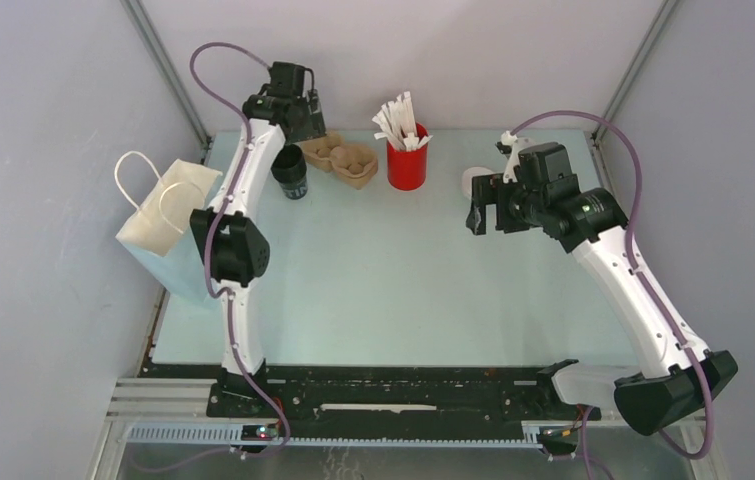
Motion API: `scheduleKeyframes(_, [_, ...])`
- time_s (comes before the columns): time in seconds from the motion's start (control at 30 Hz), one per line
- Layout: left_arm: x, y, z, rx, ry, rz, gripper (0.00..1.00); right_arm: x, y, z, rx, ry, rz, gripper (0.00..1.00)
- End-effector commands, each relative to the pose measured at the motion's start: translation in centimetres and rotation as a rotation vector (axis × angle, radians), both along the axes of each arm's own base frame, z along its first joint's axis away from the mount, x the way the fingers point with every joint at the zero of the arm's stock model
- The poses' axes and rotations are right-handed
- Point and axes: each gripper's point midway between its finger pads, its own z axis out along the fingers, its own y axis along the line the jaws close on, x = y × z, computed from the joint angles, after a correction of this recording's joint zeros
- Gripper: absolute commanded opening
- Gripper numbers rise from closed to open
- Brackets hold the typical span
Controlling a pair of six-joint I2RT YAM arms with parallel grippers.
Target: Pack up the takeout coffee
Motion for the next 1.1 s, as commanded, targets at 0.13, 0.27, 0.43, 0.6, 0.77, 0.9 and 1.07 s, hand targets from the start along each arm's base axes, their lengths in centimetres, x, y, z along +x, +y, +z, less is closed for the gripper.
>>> scheduleKeyframes(0.13, [4.5, 1.1, -1.6, -0.237, -0.042, 0.036, 0.7, 0.1, -5.1, 0.6, -0.161, -0.088, -0.106, 1.0])
scheduleKeyframes(0.27, [4.8, 1.6, -3.6, -0.211, -0.011, 0.065, 0.62, 0.3, -6.0, 0.7, -0.147, -0.086, -0.141, 1.0])
scheduleKeyframes(0.43, [4.7, 1.8, -5.2, -0.192, 0.017, 0.063, 0.51, 0.4, -6.3, 0.7, -0.133, -0.08, -0.154, 1.0])
scheduleKeyframes(0.6, [4.6, 1.9, -6.1, -0.194, 0.038, 0.071, 0.47, 0.5, -5.8, 0.6, -0.141, -0.082, -0.134, 1.0])
scheduleKeyframes(0.77, [4.5, 2.1, -6.8, -0.18, 0.049, 0.083, 0.43, 0.3, -5.3, 0.3, -0.157, -0.078, -0.113, 1.0])
scheduleKeyframes(0.9, [4.5, 2.0, -7.3, -0.186, 0.057, 0.071, 0.4, 0.1, -5.0, 0.3, -0.161, -0.079, -0.102, 1.0])
scheduleKeyframes(1.07, [4.1, 2.0, -7.9, -0.182, 0.073, 0.07, 0.37, 0.0, -5.0, 0.3, -0.161, -0.081, -0.1, 1.0])
